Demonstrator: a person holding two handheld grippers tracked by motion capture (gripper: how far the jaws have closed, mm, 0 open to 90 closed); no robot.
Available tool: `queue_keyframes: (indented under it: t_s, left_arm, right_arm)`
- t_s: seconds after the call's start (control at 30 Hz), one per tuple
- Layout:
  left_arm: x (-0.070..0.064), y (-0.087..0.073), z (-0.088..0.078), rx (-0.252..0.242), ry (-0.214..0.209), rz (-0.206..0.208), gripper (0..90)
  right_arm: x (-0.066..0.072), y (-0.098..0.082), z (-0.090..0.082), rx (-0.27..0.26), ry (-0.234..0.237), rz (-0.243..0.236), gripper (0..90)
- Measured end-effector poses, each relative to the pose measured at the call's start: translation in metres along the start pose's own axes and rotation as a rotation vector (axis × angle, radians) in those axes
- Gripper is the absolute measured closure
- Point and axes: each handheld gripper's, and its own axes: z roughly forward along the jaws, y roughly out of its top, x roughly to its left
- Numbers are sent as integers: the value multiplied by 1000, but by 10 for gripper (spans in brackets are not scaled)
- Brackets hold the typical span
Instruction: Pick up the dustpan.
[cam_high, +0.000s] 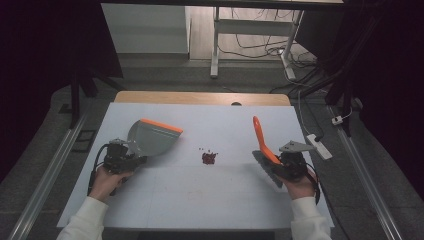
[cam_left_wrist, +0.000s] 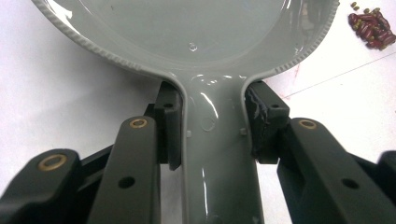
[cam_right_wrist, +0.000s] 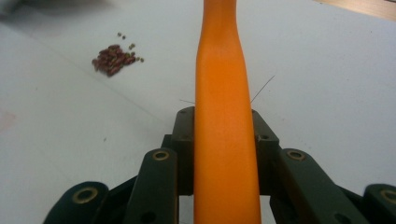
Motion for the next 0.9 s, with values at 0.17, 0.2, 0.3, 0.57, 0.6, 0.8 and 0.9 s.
queue_keyframes:
  t_s: [0.17,0.2,0.3,0.57,0.6,0.8,0.9]
  left_arm:
    - [4,2,-2,-19,-26,19,619]
    - [5,2,-3,-23,-31,23,619]
    - [4,1,-6,-29,-44,38,620]
    - [-7,-1,-18,-61,-65,114,620]
    - [-8,-2,-19,-63,-70,120,620]
    - [-12,-3,-24,-63,-116,158,620]
    - [-13,-3,-27,-58,-128,187,620]
  right_arm:
    - [-3,6,5,-21,-23,34,702]
    - [-2,8,6,-25,-24,35,701]
    - [0,18,12,-43,-12,39,702]
    - [1,29,18,-69,13,21,701]
    - [0,29,19,-71,16,18,702]
    - [2,32,26,-68,40,9,701]
    - [7,35,31,-59,49,-9,701]
